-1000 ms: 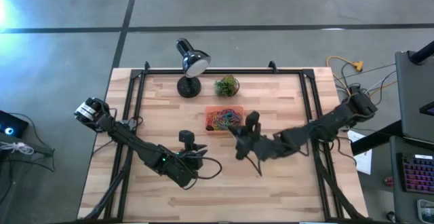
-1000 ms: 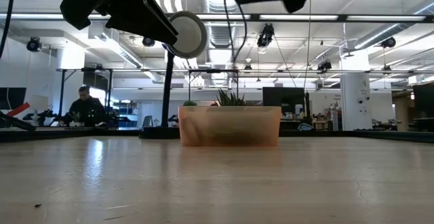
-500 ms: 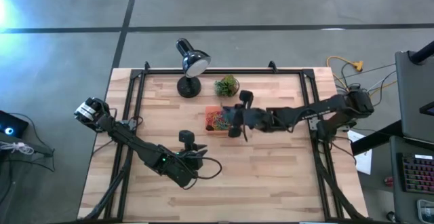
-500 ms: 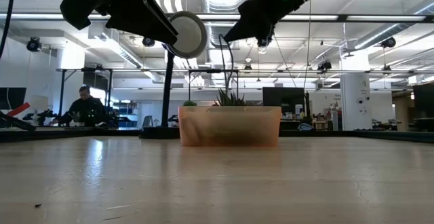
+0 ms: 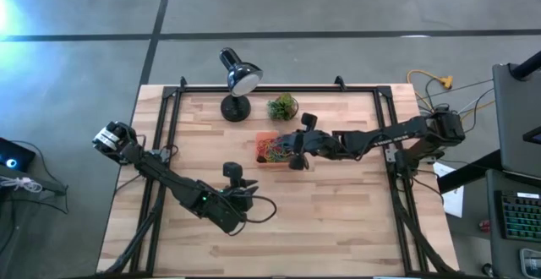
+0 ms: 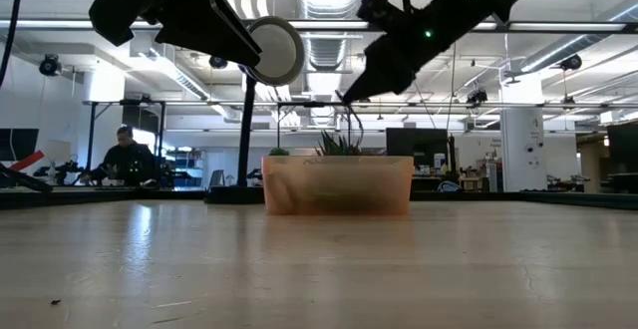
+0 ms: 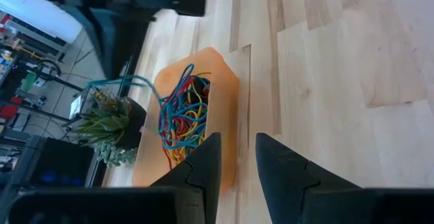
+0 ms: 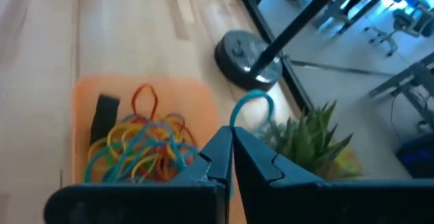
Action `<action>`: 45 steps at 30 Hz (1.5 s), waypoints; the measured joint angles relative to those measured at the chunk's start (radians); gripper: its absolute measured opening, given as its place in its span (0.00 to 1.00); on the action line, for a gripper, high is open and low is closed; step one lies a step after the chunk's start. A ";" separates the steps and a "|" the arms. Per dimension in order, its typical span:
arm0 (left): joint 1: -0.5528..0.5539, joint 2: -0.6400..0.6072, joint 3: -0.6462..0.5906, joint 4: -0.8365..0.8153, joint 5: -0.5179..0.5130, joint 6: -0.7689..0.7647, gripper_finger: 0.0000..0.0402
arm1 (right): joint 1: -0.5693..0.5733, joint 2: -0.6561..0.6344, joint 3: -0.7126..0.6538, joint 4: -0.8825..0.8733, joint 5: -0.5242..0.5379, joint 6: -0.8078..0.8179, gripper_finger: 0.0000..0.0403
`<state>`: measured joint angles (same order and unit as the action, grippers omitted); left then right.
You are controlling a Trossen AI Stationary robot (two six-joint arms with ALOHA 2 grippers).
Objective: Pick and place rubber bands into bin
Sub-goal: Put the blue rubber band into the orange bin, then return to Home Position
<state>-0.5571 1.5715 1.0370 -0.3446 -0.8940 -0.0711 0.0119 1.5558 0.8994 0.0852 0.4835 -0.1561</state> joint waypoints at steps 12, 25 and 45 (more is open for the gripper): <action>0.008 0.000 -0.005 0.031 0.000 0.001 0.19 | -0.046 0.011 -0.060 0.048 -0.154 0.077 0.02; 0.013 0.000 -0.013 0.056 0.000 0.006 0.19 | -0.076 0.163 -0.044 0.131 -0.253 0.091 0.02; 0.021 0.000 -0.006 0.102 0.000 0.106 0.19 | -0.081 0.085 -0.029 0.127 -0.335 0.153 0.28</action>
<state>-0.5364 1.5719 1.0310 -0.2430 -0.8938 0.0352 -0.0687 1.6412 0.8705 0.2121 0.1490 -0.0033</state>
